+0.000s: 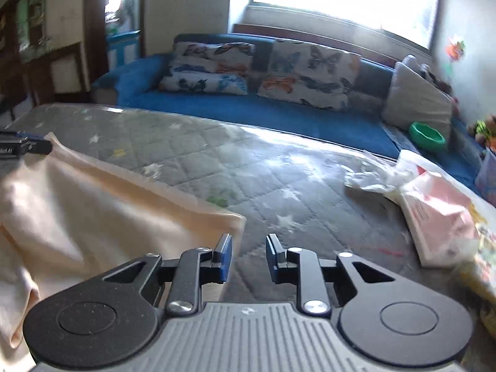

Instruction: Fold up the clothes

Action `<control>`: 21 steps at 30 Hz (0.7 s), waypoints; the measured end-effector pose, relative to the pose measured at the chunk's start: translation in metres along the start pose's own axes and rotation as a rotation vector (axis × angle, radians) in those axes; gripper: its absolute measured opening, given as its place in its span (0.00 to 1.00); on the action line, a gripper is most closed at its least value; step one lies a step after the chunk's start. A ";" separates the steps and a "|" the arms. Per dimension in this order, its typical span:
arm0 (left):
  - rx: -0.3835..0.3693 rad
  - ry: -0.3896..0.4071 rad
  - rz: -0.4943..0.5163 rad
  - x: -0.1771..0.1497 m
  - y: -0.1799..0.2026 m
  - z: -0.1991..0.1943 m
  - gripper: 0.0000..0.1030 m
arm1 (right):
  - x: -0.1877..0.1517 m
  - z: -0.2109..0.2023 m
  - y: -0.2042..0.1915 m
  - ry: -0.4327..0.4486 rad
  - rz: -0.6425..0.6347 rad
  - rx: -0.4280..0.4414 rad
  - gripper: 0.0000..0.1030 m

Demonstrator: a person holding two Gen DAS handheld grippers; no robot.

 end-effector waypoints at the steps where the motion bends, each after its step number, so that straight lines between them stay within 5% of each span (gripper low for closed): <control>1: -0.011 0.002 -0.006 -0.003 -0.001 -0.004 0.34 | -0.001 -0.006 0.003 -0.001 0.008 0.006 0.24; 5: -0.129 -0.012 0.054 -0.024 0.014 -0.035 0.34 | -0.005 -0.036 0.005 -0.009 0.018 0.121 0.30; 11: -0.406 -0.030 0.165 -0.071 0.063 -0.092 0.47 | -0.024 -0.114 -0.044 0.038 -0.198 0.377 0.36; 14: -0.442 -0.047 0.249 -0.092 0.092 -0.105 0.50 | -0.040 -0.133 -0.077 0.031 -0.335 0.443 0.36; 19: -0.397 -0.092 0.308 -0.112 0.110 -0.096 0.49 | -0.071 -0.144 -0.118 0.009 -0.489 0.488 0.35; 21: -0.400 -0.066 0.289 -0.113 0.104 -0.097 0.39 | -0.078 -0.138 -0.122 -0.015 -0.499 0.474 0.34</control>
Point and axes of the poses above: each gripper's, at about its wrist camera, not at the fingertips, and z roughly the way its jaws point, y to its right, x to its top, the point moved 4 cm from there along z, roughly the way its jaws point, and after that the axes turned 5 degrees about z, right-handed, at the moved point
